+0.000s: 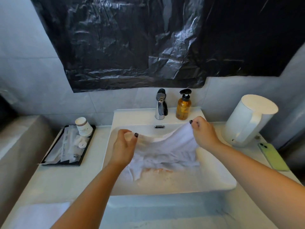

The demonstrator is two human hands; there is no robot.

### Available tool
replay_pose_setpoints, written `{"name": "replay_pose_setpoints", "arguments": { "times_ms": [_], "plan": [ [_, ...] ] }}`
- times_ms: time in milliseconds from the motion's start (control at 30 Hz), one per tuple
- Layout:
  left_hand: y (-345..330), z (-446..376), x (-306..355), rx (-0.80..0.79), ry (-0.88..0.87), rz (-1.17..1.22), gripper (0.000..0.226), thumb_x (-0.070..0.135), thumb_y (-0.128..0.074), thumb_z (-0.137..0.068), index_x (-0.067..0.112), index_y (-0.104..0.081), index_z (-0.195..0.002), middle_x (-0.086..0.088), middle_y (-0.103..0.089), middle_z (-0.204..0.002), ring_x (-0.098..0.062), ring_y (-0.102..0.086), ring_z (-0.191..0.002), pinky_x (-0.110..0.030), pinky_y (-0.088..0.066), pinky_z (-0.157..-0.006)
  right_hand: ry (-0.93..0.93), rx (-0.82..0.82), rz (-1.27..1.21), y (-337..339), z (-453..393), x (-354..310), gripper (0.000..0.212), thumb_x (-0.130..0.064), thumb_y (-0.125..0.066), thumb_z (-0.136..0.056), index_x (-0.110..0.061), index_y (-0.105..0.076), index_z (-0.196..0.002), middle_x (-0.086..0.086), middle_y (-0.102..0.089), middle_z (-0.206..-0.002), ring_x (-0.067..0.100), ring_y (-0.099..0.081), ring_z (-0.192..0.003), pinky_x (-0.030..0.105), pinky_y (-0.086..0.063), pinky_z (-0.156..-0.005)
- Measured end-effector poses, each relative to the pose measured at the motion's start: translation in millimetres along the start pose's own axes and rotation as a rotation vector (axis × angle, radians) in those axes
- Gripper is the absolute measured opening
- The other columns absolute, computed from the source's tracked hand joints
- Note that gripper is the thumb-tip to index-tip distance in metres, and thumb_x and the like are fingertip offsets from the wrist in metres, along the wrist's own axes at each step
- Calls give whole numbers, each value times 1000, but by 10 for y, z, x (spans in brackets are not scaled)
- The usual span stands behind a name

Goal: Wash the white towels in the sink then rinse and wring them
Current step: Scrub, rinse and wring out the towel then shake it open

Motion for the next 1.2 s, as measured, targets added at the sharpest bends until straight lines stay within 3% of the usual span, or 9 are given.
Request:
{"name": "replay_pose_setpoints", "arguments": {
  "times_ms": [133,267,433,533,667,800,867,1100,1200],
  "plan": [
    [37,-51,250,-196,-5,-125,42,21,-72,-89,18,-42,-118,8,-50,-90,-1,-49,-74,-6,-40,-54,-56,-12,27,217,-71,-331,23,-12,-44,-96,-1,-56,-79,12,-52,-74,23,-45,-74,29,-31,-54],
    [117,-129,310,-115,-50,-236,20,29,-64,-94,14,-55,-103,-4,-62,-87,-17,-55,-74,-18,-38,-54,-93,1,-67,338,-70,-501,21,-12,-47,-94,-5,-55,-76,14,-48,-74,24,-42,-73,31,-31,-58],
    [195,-217,327,-10,111,-259,53,51,-48,-98,9,-47,-65,-4,-50,-64,-33,-52,-77,-36,-38,-68,-366,-42,-449,326,-26,-480,12,-6,-54,-81,-14,-48,-73,9,-37,-71,26,-35,-75,31,-25,-61],
    [166,-143,300,22,217,91,54,54,-53,-96,5,-61,-73,-10,-63,-73,-35,-66,-81,-47,-58,-77,-387,-97,-605,361,59,-517,23,5,-41,-87,-12,-57,-89,12,-50,-82,30,-49,-71,29,-40,-57],
    [-50,-5,367,-125,347,516,44,51,-71,-84,7,-70,-88,-8,-69,-88,-22,-64,-85,-39,-54,-81,-297,-311,-754,379,159,-669,31,19,-42,-86,1,-67,-93,20,-62,-98,28,-66,-81,34,-60,-64],
    [-173,82,538,-224,282,628,17,19,-61,-97,11,-77,-97,-8,-76,-101,-22,-68,-98,-40,-51,-93,-143,-558,-652,315,215,-833,45,26,-44,-82,1,-60,-117,21,-66,-116,30,-66,-107,37,-56,-90],
    [-191,127,630,-271,238,669,21,9,-55,-98,8,-76,-100,-10,-75,-100,-21,-67,-94,-39,-50,-90,-14,-552,-422,285,249,-920,44,21,-57,-82,0,-60,-120,16,-68,-115,26,-68,-104,29,-57,-85],
    [-176,263,699,-477,54,637,39,0,-49,-79,2,-73,-109,-24,-69,-112,-34,-65,-104,-41,-50,-92,154,-399,-160,88,277,-1051,11,-7,-76,-82,-16,-76,-76,7,-73,-79,27,-73,-73,46,-61,-71],
    [-171,316,659,-528,8,647,40,3,-56,-75,4,-72,-112,-24,-70,-111,-32,-67,-104,-40,-54,-93,129,-368,-209,52,315,-1071,4,-11,-77,-82,-12,-76,-79,11,-73,-78,27,-73,-69,42,-62,-69]
  ]
}}
Point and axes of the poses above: each hand's wrist, its own z-axis away from the middle knuckle, its own y-axis out of the back of the hand, x = y × z, the point moved 3 cm from there along -z, towards the middle knuckle
